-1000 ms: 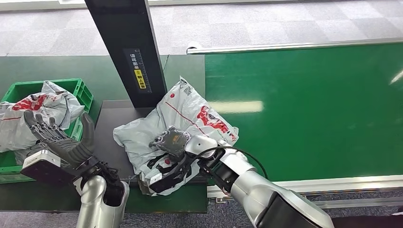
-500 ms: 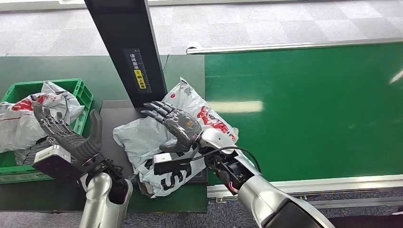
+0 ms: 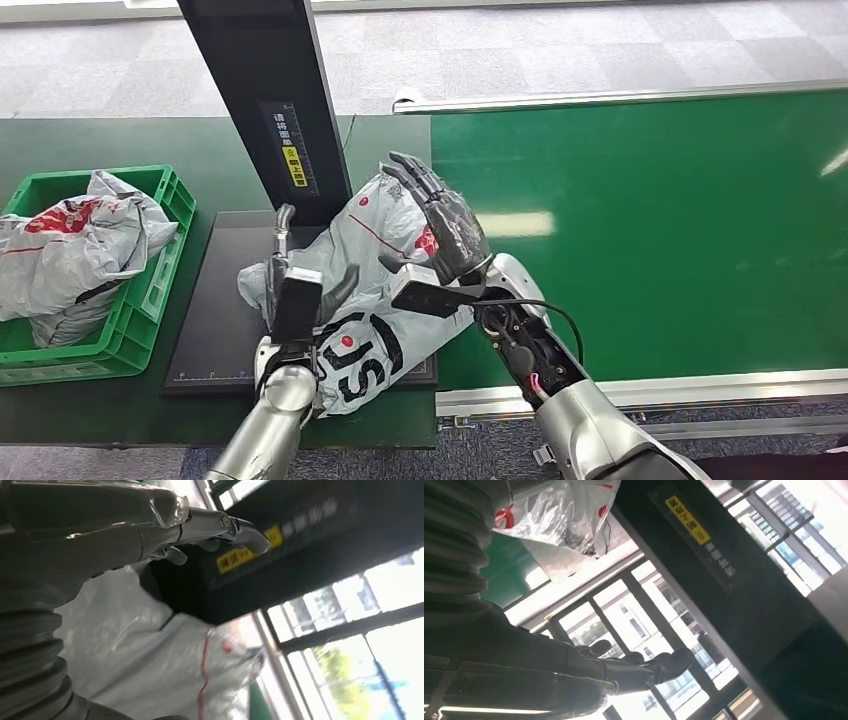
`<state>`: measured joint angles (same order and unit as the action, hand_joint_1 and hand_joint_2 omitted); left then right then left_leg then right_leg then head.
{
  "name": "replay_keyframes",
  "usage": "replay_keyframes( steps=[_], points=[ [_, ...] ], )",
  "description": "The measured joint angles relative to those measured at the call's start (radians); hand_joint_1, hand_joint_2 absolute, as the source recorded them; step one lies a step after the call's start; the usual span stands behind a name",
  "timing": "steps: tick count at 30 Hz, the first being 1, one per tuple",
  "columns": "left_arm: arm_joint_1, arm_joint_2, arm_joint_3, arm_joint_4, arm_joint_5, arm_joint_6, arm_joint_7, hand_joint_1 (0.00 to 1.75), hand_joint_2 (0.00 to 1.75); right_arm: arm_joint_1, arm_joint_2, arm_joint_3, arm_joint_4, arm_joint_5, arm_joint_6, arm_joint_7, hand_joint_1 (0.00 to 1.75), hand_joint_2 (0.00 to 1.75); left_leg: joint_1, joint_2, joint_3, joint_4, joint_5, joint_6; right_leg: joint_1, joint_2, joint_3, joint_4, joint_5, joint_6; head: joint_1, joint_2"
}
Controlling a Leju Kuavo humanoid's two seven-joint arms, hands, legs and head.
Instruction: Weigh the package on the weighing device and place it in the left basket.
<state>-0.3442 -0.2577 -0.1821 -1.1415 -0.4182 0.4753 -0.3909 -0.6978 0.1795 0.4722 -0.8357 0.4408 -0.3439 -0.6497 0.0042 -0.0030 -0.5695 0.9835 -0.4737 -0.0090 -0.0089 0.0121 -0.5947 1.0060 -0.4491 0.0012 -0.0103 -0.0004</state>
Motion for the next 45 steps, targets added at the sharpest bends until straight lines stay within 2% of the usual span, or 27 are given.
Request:
replay_keyframes(
  steps=[7,13,14,17,18,23,33,35,38,40,45],
  points=[
    [-0.044,0.014,-0.042,0.183,-0.286,-0.128,0.194,0.0,1.75,0.08,-0.025,-0.097,-0.152,-0.007,0.059,-0.004,0.0,1.75,0.0,0.0,0.0,0.0,0.0,0.0,0.0,0.0,0.0,0.0,0.0,0.0,0.0,0.0],
    [-0.084,0.015,-0.048,0.271,-0.367,-0.183,0.217,0.0,1.75,0.121,-0.029,-0.123,-0.239,-0.01,0.109,-0.007,0.0,1.75,0.0,0.0,0.0,0.0,0.0,0.0,0.0,0.0,0.001,0.0,0.0,0.0,0.0,0.0],
    [-0.088,0.015,-0.047,0.276,-0.373,-0.19,0.218,0.14,1.75,0.124,-0.029,-0.125,-0.25,-0.012,0.116,-0.006,0.0,1.75,0.0,0.0,0.001,0.0,0.0,0.0,0.0,0.0,0.002,0.0,0.0,0.0,0.0,0.0],
    [-0.095,0.015,-0.045,0.284,-0.383,-0.206,0.22,1.4,1.75,0.13,-0.029,-0.134,-0.271,-0.013,0.129,-0.002,0.0,1.75,0.0,-0.001,0.001,0.0,0.0,0.0,0.0,0.0,0.002,0.0,0.0,0.0,0.0,0.0],
    [-0.095,0.015,-0.044,0.285,-0.384,-0.21,0.217,1.68,1.75,0.131,-0.029,-0.137,-0.276,-0.013,0.132,0.0,0.0,1.75,0.0,-0.001,0.001,0.0,0.0,0.0,0.0,0.0,0.002,0.0,0.0,0.0,0.0,0.0],
    [-0.095,0.013,-0.02,0.288,-0.384,-0.213,0.17,1.75,1.75,0.133,-0.029,-0.153,-0.282,-0.001,0.144,0.012,0.0,1.75,0.0,-0.001,0.002,0.0,0.0,0.0,0.0,0.0,0.003,0.0,0.0,0.0,0.0,0.0],
    [-0.077,-0.004,0.035,0.235,-0.319,-0.158,0.071,1.75,1.75,0.139,-0.03,-0.154,-0.282,0.08,0.15,0.044,0.0,1.75,0.0,-0.001,0.001,0.0,0.0,0.0,0.0,0.0,0.002,0.0,0.0,0.0,0.0,0.0],
    [-0.066,-0.007,0.046,0.21,-0.275,-0.108,0.005,1.75,1.75,0.139,-0.03,-0.154,-0.282,0.099,0.151,0.051,0.0,1.75,0.0,0.0,0.001,0.0,0.0,0.0,0.0,0.0,0.002,0.0,0.0,0.0,0.0,0.0],
    [-0.037,-0.016,0.07,0.127,-0.14,0.009,-0.155,1.75,1.75,0.138,-0.03,-0.154,-0.279,0.126,0.155,0.06,0.0,1.75,0.0,0.0,0.0,0.0,0.0,0.0,0.0,0.0,0.002,0.0,0.0,0.0,0.0,0.0],
    [-0.018,-0.02,0.085,0.056,-0.052,0.072,-0.228,1.75,1.75,0.135,-0.029,-0.154,-0.273,0.133,0.159,0.063,0.0,1.75,0.0,-0.001,0.0,0.0,0.0,0.0,0.0,0.0,0.002,0.0,0.0,0.0,0.0,0.0],
    [0.03,-0.02,0.103,-0.093,0.059,0.162,-0.292,1.75,1.75,0.124,-0.027,-0.152,-0.259,0.135,0.161,0.064,0.0,1.75,0.0,-0.001,0.0,0.0,0.0,0.0,0.0,0.0,0.002,0.0,0.0,0.0,0.0,0.0]
  ],
)
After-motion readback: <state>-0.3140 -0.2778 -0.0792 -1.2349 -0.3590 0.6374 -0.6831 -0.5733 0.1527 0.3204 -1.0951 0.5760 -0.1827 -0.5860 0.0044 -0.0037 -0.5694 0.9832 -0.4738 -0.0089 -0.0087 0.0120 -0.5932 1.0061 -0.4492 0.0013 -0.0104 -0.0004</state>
